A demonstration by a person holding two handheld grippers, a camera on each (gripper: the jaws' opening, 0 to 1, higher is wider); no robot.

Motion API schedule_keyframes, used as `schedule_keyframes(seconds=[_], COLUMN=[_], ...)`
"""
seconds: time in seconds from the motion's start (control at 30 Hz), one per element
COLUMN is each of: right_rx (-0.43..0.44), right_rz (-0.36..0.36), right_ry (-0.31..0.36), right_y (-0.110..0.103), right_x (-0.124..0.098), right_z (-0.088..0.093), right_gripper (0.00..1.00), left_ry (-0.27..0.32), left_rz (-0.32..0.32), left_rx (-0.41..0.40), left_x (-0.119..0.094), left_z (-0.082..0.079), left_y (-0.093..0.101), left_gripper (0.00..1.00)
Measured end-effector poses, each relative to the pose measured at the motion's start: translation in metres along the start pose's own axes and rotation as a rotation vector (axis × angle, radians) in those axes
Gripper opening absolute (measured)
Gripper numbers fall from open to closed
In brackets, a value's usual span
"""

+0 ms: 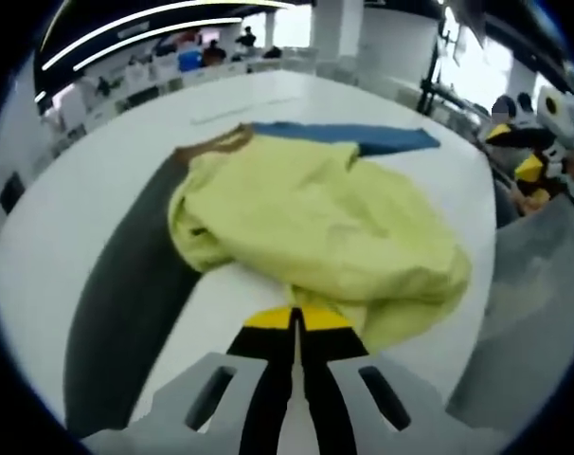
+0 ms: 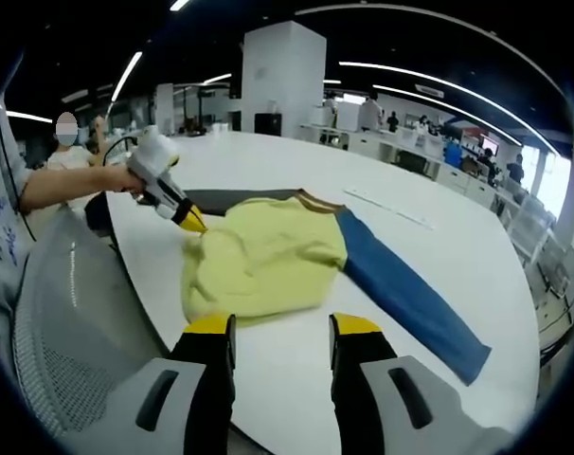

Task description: Fold the garment on the visible template until the final outline fits inside the template.

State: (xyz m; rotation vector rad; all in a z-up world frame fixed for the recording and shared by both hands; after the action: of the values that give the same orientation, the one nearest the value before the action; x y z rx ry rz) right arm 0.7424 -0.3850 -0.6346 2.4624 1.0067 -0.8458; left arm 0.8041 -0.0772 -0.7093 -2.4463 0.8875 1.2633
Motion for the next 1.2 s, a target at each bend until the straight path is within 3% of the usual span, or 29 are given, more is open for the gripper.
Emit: schedule_keyframes(seconds=[0.9,1.2], right_rx=[0.022,0.022], right_rz=[0.000,-0.013], right_ry=[-0.017,-0.031], right_y=[-0.001,-0.003], right_x=[0.001,0.006], right_z=[0.011,0.016], right_gripper=[0.40,0.37], left_ry=[0.067,0.109], left_rz=[-0.052,-0.115], left_rx=[0.007,-0.021], left_x=[-0.052,-0.077], left_z=[0.013,0.019], left_y=[0.013,0.009], left_gripper=[0.00,0.00])
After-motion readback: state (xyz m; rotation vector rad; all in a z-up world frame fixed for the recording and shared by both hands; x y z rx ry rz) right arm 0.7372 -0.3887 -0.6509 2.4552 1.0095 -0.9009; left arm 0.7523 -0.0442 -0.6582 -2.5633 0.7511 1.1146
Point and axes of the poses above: the point that each gripper's makers call its tool centre point, and the gripper's own axes: x roughly forward along the fingers, y roughly to its right, z roughly out of its underside, the point moved 6 cm from there along -x, roughly backward along the fingers, and after that the axes turned 7 degrees about -y, right-handed, at the moved point
